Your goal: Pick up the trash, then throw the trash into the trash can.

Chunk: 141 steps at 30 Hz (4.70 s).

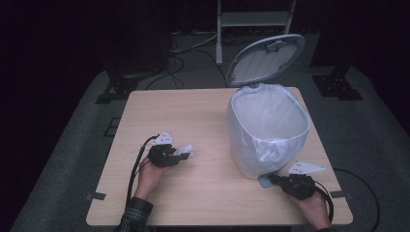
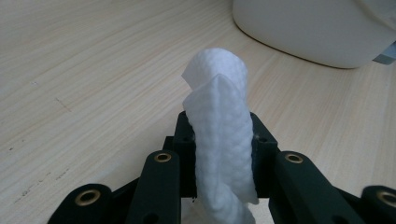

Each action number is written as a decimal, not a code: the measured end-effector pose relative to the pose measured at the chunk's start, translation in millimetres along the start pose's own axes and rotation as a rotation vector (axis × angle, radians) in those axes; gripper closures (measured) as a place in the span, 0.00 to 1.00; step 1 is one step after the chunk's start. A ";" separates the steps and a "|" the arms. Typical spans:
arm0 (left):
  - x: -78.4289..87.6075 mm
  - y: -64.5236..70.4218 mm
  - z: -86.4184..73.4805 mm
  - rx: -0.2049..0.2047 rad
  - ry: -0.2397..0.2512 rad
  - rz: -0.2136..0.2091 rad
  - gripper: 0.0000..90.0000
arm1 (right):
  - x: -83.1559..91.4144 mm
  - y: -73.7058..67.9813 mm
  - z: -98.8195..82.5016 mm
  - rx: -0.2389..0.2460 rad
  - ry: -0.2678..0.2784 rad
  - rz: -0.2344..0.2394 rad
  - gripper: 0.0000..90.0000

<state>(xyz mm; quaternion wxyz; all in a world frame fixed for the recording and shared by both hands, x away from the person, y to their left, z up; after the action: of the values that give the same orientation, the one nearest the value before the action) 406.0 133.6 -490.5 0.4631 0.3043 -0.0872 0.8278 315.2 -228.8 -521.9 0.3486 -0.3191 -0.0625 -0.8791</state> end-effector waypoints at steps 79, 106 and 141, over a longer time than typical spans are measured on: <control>72.8 84.6 121.7 -0.132 0.217 -0.303 0.81 | -0.4 0.7 0.2 -0.002 0.000 0.012 1.00; 78.7 102.4 179.0 -0.176 0.281 -0.389 0.81 | -0.5 0.7 0.1 -0.006 -0.001 0.014 1.00; 31.4 137.4 245.6 -0.241 0.289 -0.457 0.80 | -0.5 1.2 0.4 -0.007 -0.005 0.019 1.00</control>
<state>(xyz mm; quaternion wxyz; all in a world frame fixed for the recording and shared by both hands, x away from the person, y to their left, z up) 385.2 -25.0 -256.9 0.6779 0.1377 -0.0471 0.7206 316.4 -229.3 -522.0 0.3557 -0.3230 -0.0574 -0.8751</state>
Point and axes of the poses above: each handheld gripper's, and its own axes: x roughly backward along the jaws, z roughly out of its top, y roughly to its right, the point moved 7 cm from there along -x, roughly forward along the jaws, and after that the axes turned 2 degrees about -z, right-handed, at the moved point
